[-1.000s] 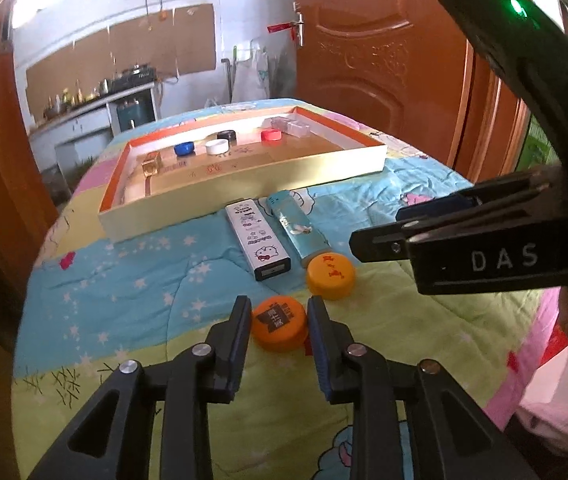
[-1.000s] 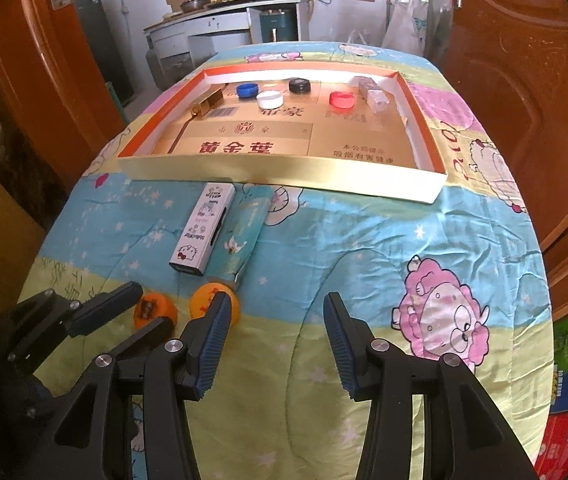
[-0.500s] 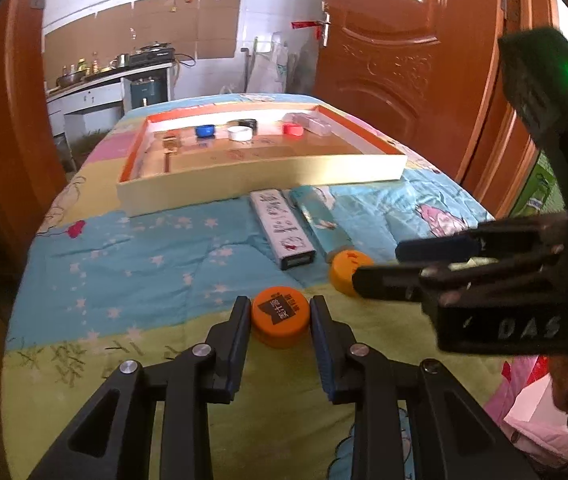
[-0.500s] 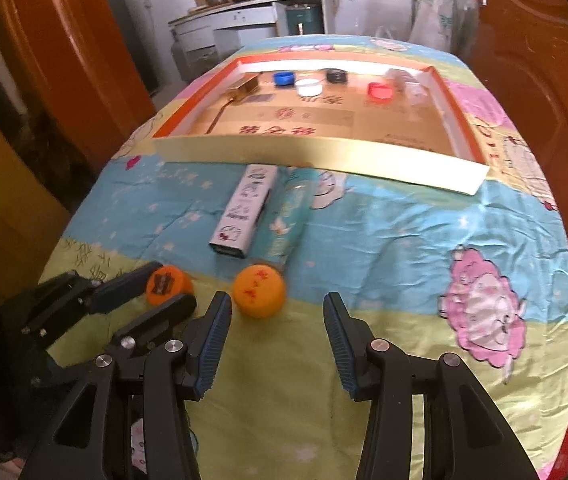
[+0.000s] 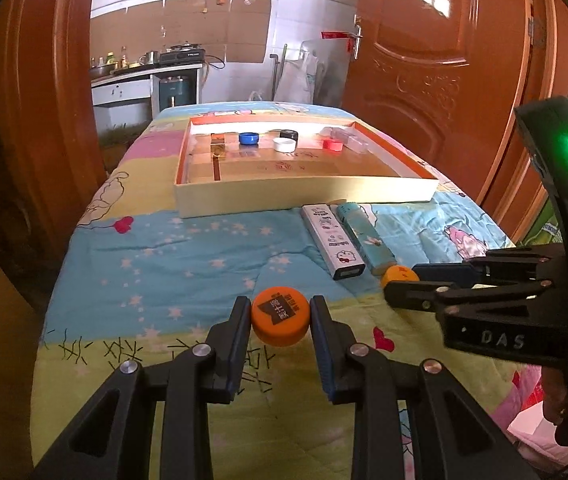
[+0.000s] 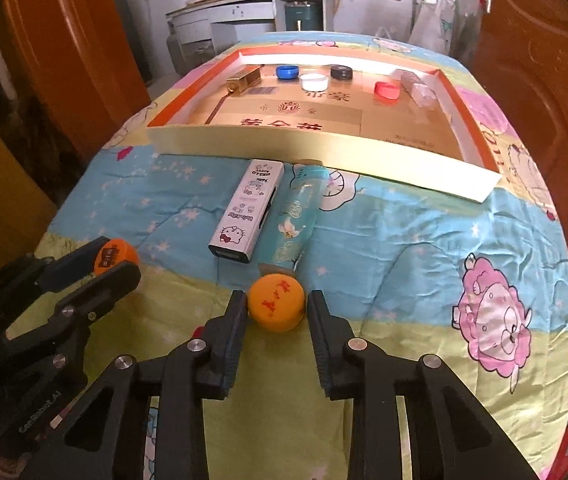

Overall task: Organize rigid objects
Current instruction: 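Grasp the orange cap with the left tool while the right tool grasps the orange ball, then carry the orange cap and orange ball over the tray with both tools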

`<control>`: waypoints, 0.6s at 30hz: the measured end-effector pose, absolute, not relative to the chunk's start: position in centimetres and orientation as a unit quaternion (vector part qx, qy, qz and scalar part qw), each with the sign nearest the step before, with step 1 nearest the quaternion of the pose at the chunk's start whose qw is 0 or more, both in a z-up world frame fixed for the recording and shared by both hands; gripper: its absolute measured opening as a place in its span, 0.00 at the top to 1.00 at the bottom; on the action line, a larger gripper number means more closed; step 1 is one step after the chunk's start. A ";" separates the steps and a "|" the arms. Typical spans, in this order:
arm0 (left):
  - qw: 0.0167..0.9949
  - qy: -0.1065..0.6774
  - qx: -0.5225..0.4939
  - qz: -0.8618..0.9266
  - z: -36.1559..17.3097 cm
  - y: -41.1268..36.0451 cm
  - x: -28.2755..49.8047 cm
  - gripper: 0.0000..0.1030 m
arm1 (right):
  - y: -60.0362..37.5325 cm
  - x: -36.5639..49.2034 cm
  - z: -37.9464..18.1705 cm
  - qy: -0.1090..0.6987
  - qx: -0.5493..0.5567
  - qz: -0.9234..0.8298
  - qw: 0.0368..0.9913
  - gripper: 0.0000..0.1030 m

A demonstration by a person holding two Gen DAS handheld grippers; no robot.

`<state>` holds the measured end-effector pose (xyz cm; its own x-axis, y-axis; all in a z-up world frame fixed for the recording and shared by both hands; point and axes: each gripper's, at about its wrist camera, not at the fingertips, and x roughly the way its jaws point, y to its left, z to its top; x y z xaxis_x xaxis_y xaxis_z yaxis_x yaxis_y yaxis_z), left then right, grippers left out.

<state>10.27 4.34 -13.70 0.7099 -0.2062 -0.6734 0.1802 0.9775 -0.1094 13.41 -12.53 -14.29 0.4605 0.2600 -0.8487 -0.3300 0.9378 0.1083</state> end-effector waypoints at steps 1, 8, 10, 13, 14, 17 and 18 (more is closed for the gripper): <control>0.924 0.366 -0.018 -0.104 -13.7 4.4 10.3 0.70 | -12.7 13.4 -14.2 0.489 -0.030 0.173 0.854 0.71; 0.926 0.363 -0.022 -0.101 -13.2 4.5 10.2 0.70 | -13.3 12.7 -13.2 0.479 -0.032 0.171 0.860 0.71; 0.926 0.362 -0.022 -0.101 -13.1 4.5 10.2 0.70 | -13.4 12.7 -13.0 0.477 -0.031 0.170 0.862 0.71; 0.927 0.361 -0.021 -0.101 -13.0 4.4 10.1 0.70 | -13.6 12.7 -13.0 0.478 -0.027 0.169 0.862 0.71; 0.927 0.360 -0.021 -0.100 -12.9 4.4 10.1 0.70 | -13.7 12.7 -12.9 0.478 -0.026 0.170 0.862 0.71; 0.928 0.360 -0.021 -0.100 -12.7 4.4 10.2 0.70 | -13.8 12.6 -12.6 0.474 -0.025 0.170 0.863 0.71; 0.928 0.358 -0.021 -0.100 -12.6 4.4 10.2 0.70 | -13.8 12.6 -12.6 0.473 -0.024 0.169 0.864 0.71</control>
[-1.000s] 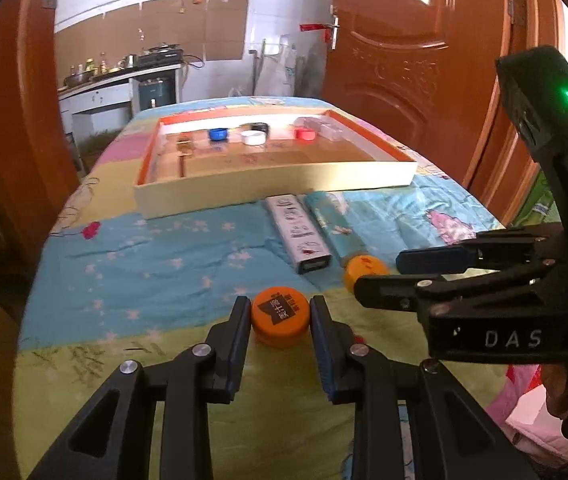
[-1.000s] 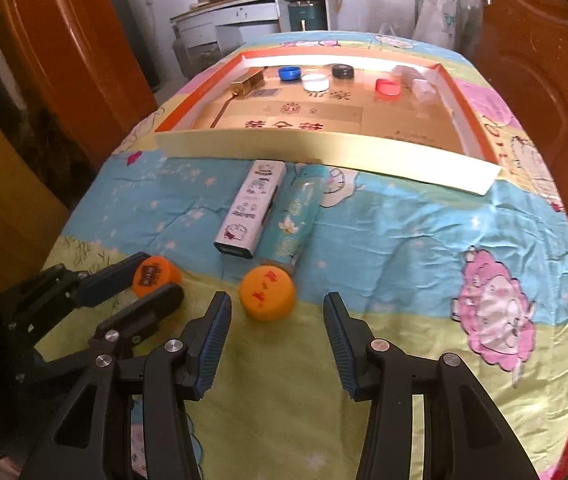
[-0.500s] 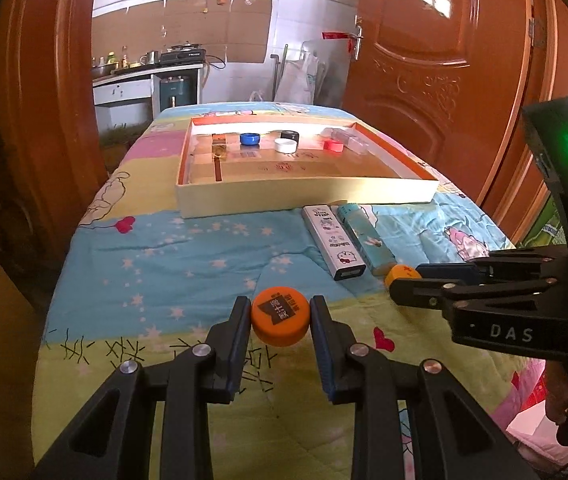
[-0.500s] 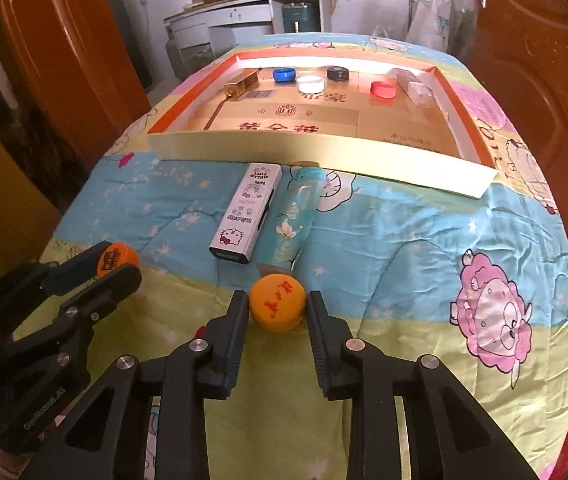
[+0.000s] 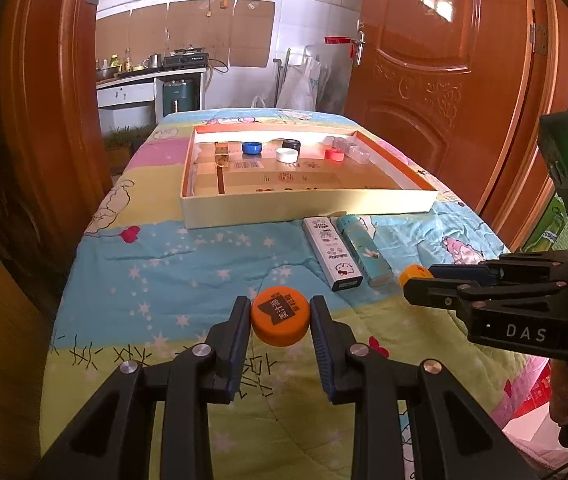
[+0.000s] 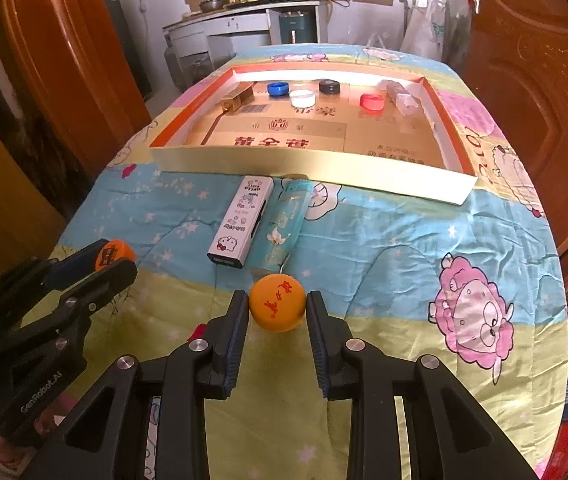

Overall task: Organize rigid objects
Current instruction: 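Carry the orange cap and orange ball over the tray with both tools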

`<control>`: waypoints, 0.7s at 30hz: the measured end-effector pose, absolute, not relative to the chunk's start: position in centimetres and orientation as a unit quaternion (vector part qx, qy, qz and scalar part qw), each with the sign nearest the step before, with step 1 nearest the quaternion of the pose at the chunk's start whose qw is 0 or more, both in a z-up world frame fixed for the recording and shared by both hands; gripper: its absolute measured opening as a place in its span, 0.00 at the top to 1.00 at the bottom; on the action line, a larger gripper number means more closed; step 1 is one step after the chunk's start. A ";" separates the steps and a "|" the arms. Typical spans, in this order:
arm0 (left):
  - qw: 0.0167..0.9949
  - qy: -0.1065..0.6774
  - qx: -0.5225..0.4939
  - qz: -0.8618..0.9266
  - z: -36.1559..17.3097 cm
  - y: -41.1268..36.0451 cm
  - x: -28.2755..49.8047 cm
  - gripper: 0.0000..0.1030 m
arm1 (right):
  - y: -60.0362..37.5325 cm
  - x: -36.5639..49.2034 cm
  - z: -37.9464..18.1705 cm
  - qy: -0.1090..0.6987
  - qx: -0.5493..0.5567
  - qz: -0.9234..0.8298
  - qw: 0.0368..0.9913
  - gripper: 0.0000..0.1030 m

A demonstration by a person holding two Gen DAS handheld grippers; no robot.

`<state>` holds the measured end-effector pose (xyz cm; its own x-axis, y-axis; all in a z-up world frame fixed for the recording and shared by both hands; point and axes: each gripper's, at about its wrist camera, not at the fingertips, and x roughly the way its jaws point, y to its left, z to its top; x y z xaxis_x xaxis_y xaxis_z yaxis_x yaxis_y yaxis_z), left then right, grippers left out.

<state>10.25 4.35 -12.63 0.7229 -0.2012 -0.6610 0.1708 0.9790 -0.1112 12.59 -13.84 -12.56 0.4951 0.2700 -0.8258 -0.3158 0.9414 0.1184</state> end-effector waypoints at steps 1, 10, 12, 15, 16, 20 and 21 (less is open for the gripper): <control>0.928 0.358 -0.021 -0.100 -12.6 4.3 10.3 0.70 | -13.9 12.6 -12.5 0.472 -0.024 0.169 0.865 0.71; 0.930 0.355 -0.017 -0.100 -11.8 4.0 11.2 0.70 | -14.4 12.8 -11.8 0.465 -0.018 0.170 0.869 0.71; 0.930 0.354 -0.016 -0.100 -11.8 4.0 11.3 0.70 | -14.5 12.9 -11.6 0.463 -0.018 0.171 0.869 0.71; 0.931 0.352 -0.014 -0.100 -11.4 3.8 11.7 0.70 | -14.7 13.2 -11.3 0.460 -0.017 0.172 0.871 0.71; 0.931 0.351 -0.014 -0.100 -11.3 3.8 11.9 0.70 | -14.7 13.3 -11.2 0.460 -0.017 0.173 0.871 0.71; 0.931 0.350 -0.012 -0.101 -10.9 3.5 12.5 0.70 | -14.9 13.7 -10.8 0.457 -0.016 0.174 0.872 0.71; 0.931 0.350 -0.012 -0.101 -10.9 3.5 12.7 0.70 | -14.9 13.9 -10.8 0.456 -0.015 0.174 0.872 0.71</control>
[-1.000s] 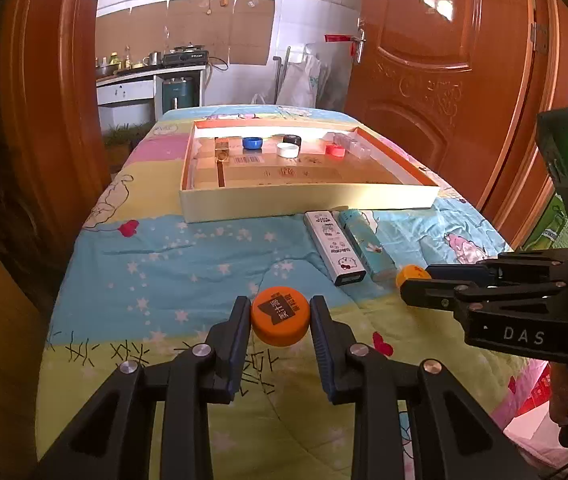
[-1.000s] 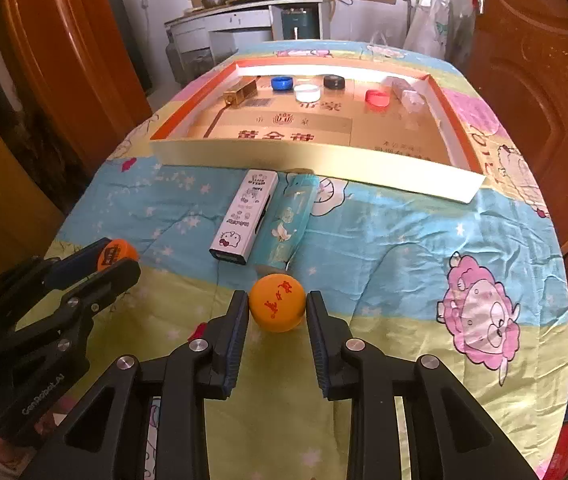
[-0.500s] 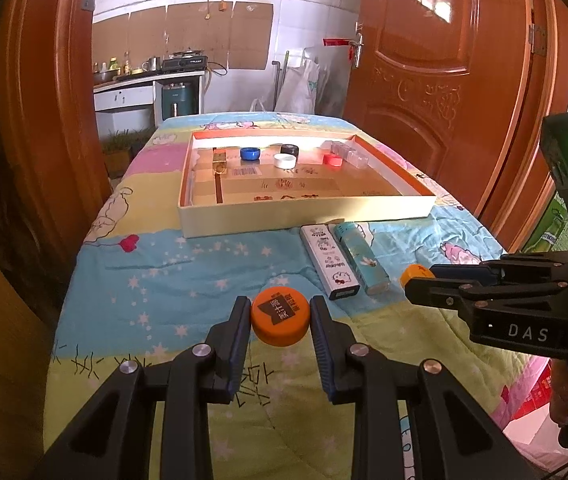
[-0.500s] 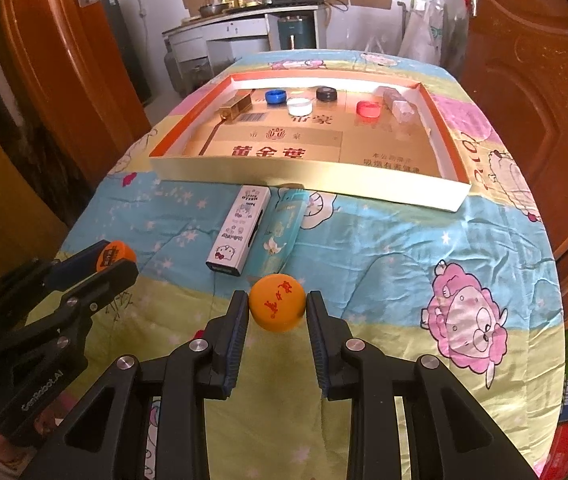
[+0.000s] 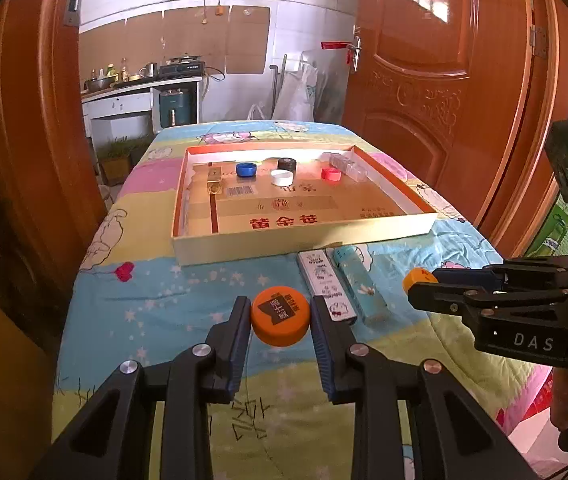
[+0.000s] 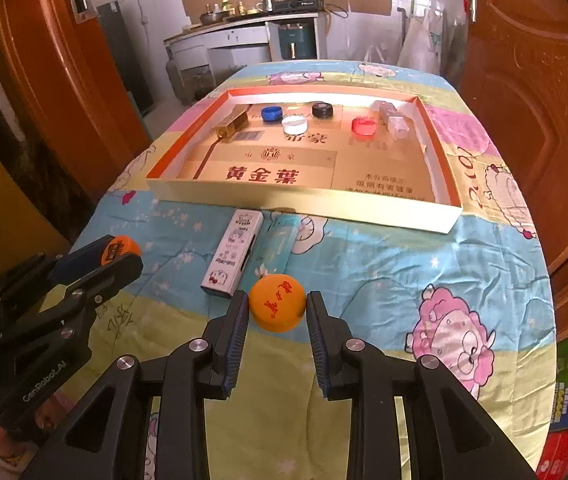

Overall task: Organize rigid objects
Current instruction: 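Carry the orange cap and orange ball over the tray with both tools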

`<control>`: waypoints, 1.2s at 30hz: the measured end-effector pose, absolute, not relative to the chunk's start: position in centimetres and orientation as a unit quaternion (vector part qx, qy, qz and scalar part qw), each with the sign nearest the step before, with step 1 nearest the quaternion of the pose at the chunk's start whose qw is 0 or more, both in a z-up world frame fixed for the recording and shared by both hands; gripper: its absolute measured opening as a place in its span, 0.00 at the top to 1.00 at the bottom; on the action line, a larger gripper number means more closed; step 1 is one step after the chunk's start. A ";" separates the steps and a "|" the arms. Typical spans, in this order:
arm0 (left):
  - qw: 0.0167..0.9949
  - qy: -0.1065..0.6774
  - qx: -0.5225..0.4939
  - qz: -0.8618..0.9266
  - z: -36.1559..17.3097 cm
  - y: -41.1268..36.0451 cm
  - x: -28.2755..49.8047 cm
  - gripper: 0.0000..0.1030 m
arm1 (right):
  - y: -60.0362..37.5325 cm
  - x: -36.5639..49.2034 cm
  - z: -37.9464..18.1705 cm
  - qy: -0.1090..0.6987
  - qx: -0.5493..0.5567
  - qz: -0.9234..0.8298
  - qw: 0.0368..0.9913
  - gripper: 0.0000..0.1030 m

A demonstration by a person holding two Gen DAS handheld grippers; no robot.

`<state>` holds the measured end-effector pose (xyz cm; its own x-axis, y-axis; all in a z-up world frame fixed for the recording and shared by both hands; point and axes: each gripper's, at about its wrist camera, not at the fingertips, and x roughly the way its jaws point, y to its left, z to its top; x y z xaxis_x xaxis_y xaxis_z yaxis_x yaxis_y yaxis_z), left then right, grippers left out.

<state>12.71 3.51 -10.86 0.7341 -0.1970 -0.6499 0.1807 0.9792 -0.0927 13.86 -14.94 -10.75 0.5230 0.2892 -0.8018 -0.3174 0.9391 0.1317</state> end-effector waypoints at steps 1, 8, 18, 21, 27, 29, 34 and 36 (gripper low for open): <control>0.931 0.351 -0.011 -0.102 -10.8 3.5 12.9 0.70 | -15.0 14.0 -10.7 0.456 -0.015 0.174 0.873 0.71; 0.930 0.352 -0.009 -0.105 -10.5 3.0 14.0 0.70 | -15.8 15.1 -10.6 0.456 -0.007 0.170 0.874 0.71; 0.930 0.352 -0.013 -0.105 -9.8 2.7 15.8 0.70 | -16.8 16.5 -10.2 0.450 0.003 0.168 0.877 0.71; 0.931 0.351 -0.016 -0.103 -9.6 2.8 16.5 0.70 | -17.2 17.1 -10.0 0.448 0.007 0.166 0.879 0.71; 0.929 0.355 -0.026 -0.100 -9.5 3.0 18.1 0.70 | -17.8 18.4 -9.9 0.446 0.013 0.163 0.880 0.71; 0.928 0.357 -0.025 -0.099 -9.5 2.9 18.7 0.70 | -17.9 19.0 -9.8 0.446 0.013 0.164 0.880 0.71; 0.927 0.361 -0.028 -0.101 -9.2 2.8 20.7 0.70 | -17.9 20.3 -9.6 0.442 0.012 0.166 0.881 0.71; 0.926 0.362 -0.030 -0.101 -9.1 2.8 21.5 0.70 | -18.0 20.8 -9.6 0.442 0.013 0.167 0.881 0.71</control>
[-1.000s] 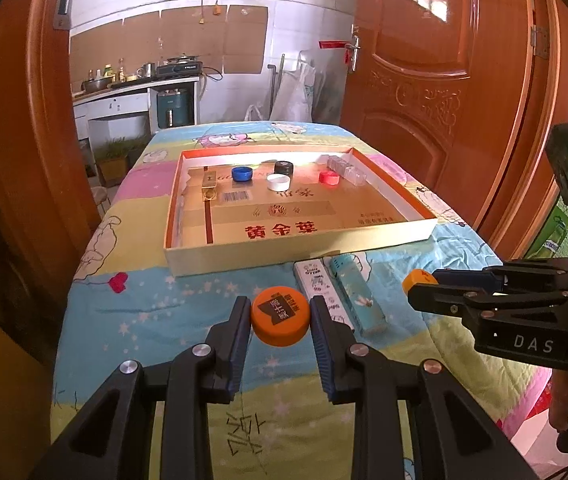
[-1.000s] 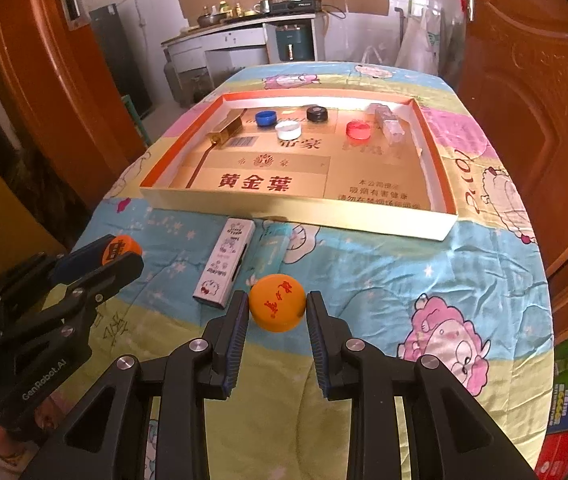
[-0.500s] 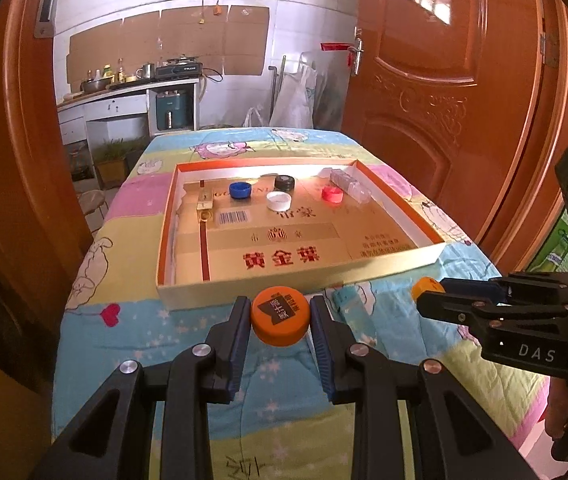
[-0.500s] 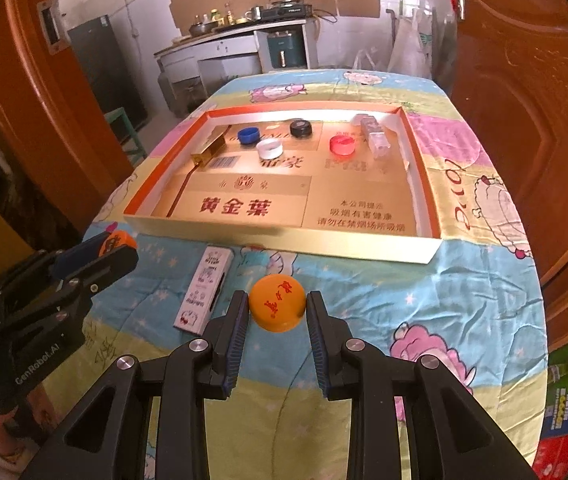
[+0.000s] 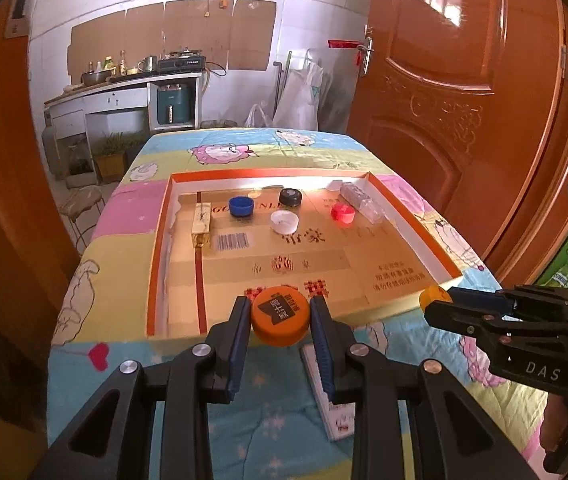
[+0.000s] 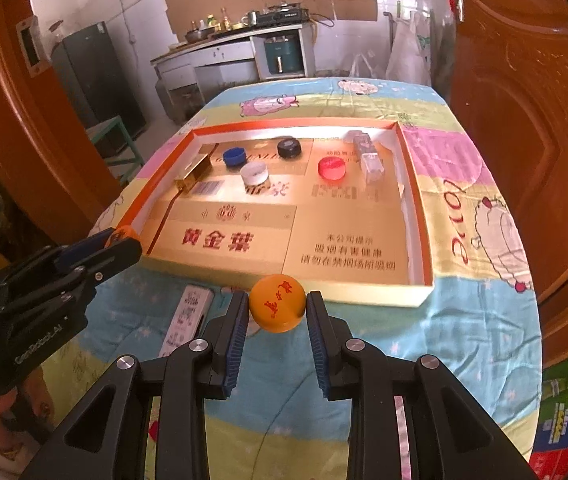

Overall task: Organize rigid objects
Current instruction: 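Carry the orange cap and orange ball over the tray with both tools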

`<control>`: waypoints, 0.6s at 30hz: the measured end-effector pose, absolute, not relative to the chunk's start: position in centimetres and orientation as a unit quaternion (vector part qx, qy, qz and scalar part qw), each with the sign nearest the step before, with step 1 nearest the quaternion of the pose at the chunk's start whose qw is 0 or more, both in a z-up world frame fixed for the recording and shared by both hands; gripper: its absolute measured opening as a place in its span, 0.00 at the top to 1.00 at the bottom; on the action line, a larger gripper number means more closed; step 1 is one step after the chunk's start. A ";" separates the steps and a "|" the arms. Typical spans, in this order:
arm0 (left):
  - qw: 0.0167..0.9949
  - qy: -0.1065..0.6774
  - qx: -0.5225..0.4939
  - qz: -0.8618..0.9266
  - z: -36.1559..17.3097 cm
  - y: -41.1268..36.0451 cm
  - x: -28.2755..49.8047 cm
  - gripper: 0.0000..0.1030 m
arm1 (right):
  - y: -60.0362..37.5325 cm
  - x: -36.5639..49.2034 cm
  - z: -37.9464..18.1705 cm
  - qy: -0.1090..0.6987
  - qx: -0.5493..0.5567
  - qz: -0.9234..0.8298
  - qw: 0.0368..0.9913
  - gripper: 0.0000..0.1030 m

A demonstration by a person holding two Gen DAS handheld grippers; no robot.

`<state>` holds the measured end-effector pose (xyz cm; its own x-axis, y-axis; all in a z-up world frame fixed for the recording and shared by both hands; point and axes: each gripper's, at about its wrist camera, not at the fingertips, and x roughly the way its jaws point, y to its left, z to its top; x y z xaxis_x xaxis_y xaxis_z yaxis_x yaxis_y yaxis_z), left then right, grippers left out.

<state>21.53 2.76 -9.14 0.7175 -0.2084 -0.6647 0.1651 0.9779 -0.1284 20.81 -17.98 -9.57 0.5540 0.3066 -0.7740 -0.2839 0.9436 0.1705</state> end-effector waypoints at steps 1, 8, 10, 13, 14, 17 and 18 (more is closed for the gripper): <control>0.926 0.363 -0.031 -0.101 -9.1 2.7 21.9 0.70 | -18.0 21.1 -9.6 0.441 0.013 0.168 0.881 0.71; 0.924 0.369 -0.040 -0.096 -9.3 2.8 24.4 0.70 | -18.0 23.2 -9.6 0.441 0.013 0.170 0.881 0.71; 0.922 0.373 -0.042 -0.094 -9.5 2.9 25.1 0.70 | -18.0 23.9 -9.6 0.441 0.014 0.171 0.881 0.71; 0.921 0.377 -0.045 -0.090 -9.9 3.0 26.0 0.70 | -18.0 24.9 -9.8 0.442 0.015 0.173 0.880 0.71; 0.921 0.377 -0.044 -0.089 -9.9 3.1 26.4 0.70 | -17.9 25.2 -9.8 0.441 0.014 0.175 0.880 0.71; 0.921 0.377 -0.044 -0.086 -10.1 3.1 27.0 0.70 | -17.8 26.1 -9.9 0.441 0.012 0.178 0.880 0.71; 0.921 0.377 -0.044 -0.085 -10.1 3.0 27.4 0.70 | -17.8 26.3 -10.0 0.441 0.012 0.178 0.880 0.71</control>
<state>27.37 3.04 -10.14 0.7005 -0.1903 -0.6878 0.1246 0.9816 -0.1447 26.31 -17.82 -9.97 0.5477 0.3240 -0.7714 -0.3036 0.9361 0.1775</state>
